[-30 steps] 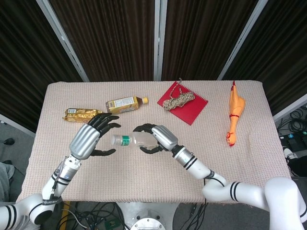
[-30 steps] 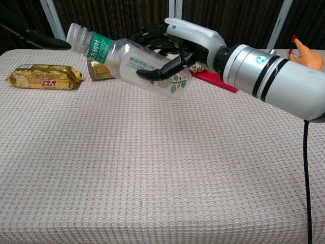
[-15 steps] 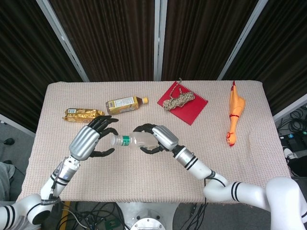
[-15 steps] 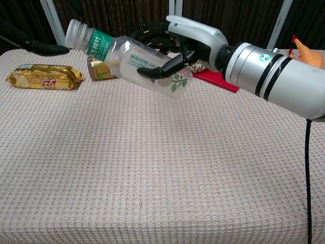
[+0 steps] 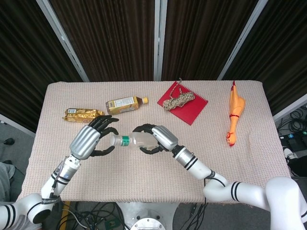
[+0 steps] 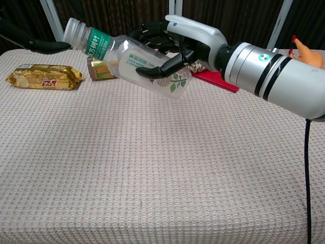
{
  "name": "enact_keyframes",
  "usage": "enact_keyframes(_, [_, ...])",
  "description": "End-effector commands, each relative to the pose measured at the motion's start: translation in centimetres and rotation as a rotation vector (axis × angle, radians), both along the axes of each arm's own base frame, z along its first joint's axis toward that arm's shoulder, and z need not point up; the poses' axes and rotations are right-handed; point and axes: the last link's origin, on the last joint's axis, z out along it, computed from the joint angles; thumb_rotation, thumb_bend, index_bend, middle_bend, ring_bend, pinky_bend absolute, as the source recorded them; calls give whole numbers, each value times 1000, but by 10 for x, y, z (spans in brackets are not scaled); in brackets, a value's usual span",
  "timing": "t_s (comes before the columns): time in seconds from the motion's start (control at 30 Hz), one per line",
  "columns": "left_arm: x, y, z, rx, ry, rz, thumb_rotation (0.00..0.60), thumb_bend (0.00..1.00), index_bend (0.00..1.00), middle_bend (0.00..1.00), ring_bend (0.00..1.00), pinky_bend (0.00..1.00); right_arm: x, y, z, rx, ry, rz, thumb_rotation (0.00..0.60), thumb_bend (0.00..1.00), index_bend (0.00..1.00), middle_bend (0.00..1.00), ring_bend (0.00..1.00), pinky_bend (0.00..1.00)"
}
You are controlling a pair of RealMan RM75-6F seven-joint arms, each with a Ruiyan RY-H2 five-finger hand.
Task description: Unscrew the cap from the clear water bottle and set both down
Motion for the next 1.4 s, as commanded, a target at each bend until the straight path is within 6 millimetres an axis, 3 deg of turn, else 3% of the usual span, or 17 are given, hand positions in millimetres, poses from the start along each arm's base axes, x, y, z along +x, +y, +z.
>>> enact_keyframes(0.03, [0, 0, 0, -3, 4, -1, 600, 273, 399, 170, 99, 156, 0, 0, 0, 0, 1, 0, 600, 349, 386, 389, 227, 306])
enact_keyframes(0.53, [1, 0, 0, 10, 4, -7, 600, 287, 486, 171, 99, 156, -2, 1, 1, -1, -2, 5, 600, 348, 385, 391, 227, 309])
enact_keyframes(1.13, [2, -1, 6, 25, 9, -17, 600, 289, 489, 172, 98, 156, -4, 0, 3, -12, -1, 6, 600, 349, 386, 392, 234, 314])
enact_keyframes(1.27, [-1, -1, 8, 33, 17, -10, 600, 288, 489, 171, 99, 156, -11, -1, 6, -22, 21, 8, 600, 348, 385, 392, 234, 315])
enact_keyframes(1.4, [-15, 3, 9, 46, 49, 35, 600, 290, 489, 172, 99, 157, -31, -2, 15, -50, 91, 3, 600, 356, 385, 393, 234, 314])
